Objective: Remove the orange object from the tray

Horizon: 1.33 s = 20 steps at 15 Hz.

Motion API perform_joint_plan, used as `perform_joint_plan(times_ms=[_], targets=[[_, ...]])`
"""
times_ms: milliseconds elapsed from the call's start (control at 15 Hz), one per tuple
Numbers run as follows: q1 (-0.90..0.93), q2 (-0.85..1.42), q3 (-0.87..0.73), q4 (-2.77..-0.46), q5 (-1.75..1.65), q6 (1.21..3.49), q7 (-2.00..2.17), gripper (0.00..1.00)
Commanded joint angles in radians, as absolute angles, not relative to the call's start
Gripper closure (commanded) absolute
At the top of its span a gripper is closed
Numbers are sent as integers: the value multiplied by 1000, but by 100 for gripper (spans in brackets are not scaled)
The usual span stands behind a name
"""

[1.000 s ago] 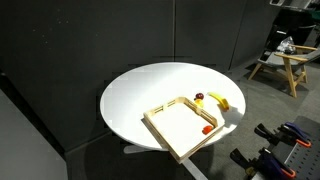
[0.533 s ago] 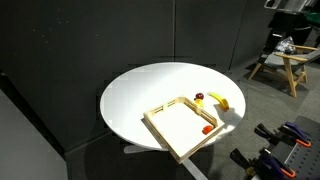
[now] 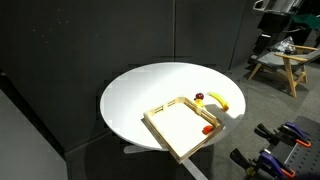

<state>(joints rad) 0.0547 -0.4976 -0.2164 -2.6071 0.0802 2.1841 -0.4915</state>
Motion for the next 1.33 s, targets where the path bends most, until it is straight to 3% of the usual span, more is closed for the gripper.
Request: perform_joint_plan(times_ms=[0, 1267], targets=[[67, -452, -188, -2570, 111, 2195, -477, 0], [91, -281, -84, -2602, 101, 2422, -433, 0]])
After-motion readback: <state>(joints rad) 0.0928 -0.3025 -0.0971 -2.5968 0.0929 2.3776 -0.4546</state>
